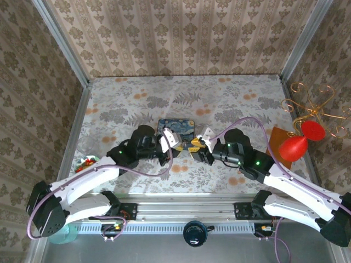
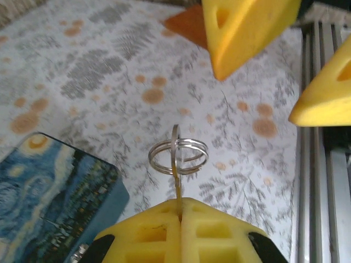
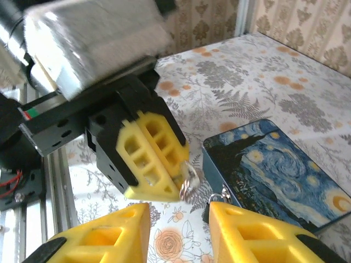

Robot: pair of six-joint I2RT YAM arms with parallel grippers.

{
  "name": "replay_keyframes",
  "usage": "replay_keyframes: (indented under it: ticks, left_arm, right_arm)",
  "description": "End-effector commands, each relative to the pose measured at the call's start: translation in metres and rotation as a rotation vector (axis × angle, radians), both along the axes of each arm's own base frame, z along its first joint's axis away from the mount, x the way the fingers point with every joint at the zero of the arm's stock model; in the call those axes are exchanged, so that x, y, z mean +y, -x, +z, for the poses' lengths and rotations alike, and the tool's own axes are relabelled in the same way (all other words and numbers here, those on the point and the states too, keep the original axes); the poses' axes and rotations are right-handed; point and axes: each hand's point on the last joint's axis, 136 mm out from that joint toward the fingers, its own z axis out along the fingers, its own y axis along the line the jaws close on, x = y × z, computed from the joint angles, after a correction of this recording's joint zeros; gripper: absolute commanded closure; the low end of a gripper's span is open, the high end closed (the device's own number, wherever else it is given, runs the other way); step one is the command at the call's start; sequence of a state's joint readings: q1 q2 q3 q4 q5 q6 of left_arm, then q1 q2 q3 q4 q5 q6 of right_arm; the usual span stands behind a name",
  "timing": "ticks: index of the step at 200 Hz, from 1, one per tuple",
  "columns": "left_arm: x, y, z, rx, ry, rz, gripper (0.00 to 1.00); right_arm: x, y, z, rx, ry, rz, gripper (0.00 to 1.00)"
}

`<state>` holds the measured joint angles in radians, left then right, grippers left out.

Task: Unlock a padlock with a key

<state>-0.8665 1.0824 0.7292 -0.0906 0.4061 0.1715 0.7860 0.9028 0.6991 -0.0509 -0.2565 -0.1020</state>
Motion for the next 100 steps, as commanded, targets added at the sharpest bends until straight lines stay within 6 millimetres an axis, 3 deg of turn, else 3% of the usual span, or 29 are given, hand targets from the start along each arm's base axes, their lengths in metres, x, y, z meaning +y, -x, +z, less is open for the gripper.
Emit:
replay_keyframes:
  ticks: [1,38,100]
  left_arm:
    - [0.001,0.012,-0.010,-0.005,-0.095,-0.061,1.00]
    - [-0.003,0.020,-0.011,-0.009,-0.104,-0.097,1.00]
    - [-0.002,0.026,-0.015,-0.021,-0.127,-0.124,1.00]
  right_arm:
    - [0.010,0.011,0.003,-0.101,0.000,0.109,0.65]
    - [0.016,0.016,-0.020,-0.032,0.041,0.157,0.68]
    - [0.016,0.012,-0.035,-0.011,0.096,0.142,0.71]
